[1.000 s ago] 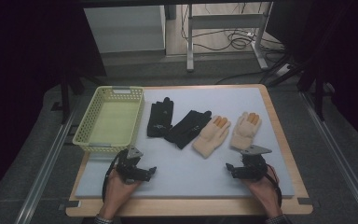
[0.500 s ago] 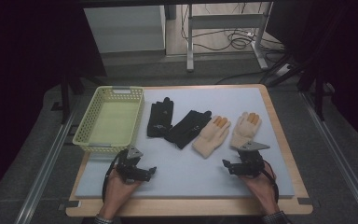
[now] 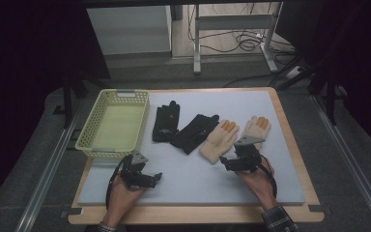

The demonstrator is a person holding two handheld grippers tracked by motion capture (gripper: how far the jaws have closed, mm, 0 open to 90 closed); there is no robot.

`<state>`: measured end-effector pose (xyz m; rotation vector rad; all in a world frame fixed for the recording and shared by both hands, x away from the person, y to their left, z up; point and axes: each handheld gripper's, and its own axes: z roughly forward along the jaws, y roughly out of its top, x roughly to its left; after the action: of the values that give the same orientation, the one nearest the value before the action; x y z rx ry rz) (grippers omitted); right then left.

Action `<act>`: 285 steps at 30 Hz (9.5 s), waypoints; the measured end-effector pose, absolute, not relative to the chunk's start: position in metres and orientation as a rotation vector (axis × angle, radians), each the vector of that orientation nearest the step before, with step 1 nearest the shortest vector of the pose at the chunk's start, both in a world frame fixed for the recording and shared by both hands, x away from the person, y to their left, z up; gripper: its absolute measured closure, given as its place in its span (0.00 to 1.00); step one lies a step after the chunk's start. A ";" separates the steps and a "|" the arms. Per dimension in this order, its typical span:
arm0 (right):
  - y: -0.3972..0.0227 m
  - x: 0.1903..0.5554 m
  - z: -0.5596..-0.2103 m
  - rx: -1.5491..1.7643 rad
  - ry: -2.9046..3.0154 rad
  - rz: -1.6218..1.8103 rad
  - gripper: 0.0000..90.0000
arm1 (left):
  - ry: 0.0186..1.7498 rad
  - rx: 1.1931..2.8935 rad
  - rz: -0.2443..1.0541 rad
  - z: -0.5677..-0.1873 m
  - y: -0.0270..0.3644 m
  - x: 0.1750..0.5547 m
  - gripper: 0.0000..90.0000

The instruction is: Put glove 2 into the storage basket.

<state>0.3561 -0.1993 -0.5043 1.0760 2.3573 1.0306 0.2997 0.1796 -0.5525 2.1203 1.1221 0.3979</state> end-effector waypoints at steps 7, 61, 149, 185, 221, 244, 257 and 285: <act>-0.180 0.376 -0.498 1.052 2.378 1.061 0.30 | 1.122 2.121 0.398 -0.552 0.180 0.300 0.04; -0.092 0.463 -0.494 0.973 2.431 0.980 0.94 | 1.121 2.123 0.396 -0.553 0.180 0.300 0.04; -0.013 0.495 -0.506 0.788 2.569 1.104 0.56 | 1.114 2.129 0.396 -0.552 0.181 0.300 0.04; -0.016 0.494 -0.477 0.920 2.595 1.185 0.97 | 1.114 2.130 0.395 -0.552 0.181 0.300 0.04; -0.086 0.346 -0.487 0.892 2.647 1.029 0.96 | 1.116 2.124 0.398 -0.553 0.180 0.300 0.04; -0.140 0.325 -0.527 0.906 2.636 1.129 0.95 | 1.117 2.127 0.397 -0.552 0.182 0.298 0.05; -0.105 0.323 -0.533 0.808 2.650 1.141 0.95 | 1.184 2.110 0.409 -0.553 0.206 0.297 0.01; -0.246 0.324 -0.523 1.109 2.312 1.031 0.40 | 1.183 2.102 0.408 -0.554 0.207 0.297 0.02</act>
<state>0.3244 -0.2457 -0.5226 1.1086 2.3118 1.0314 0.2967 0.2068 -0.5541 2.1016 1.1830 0.4082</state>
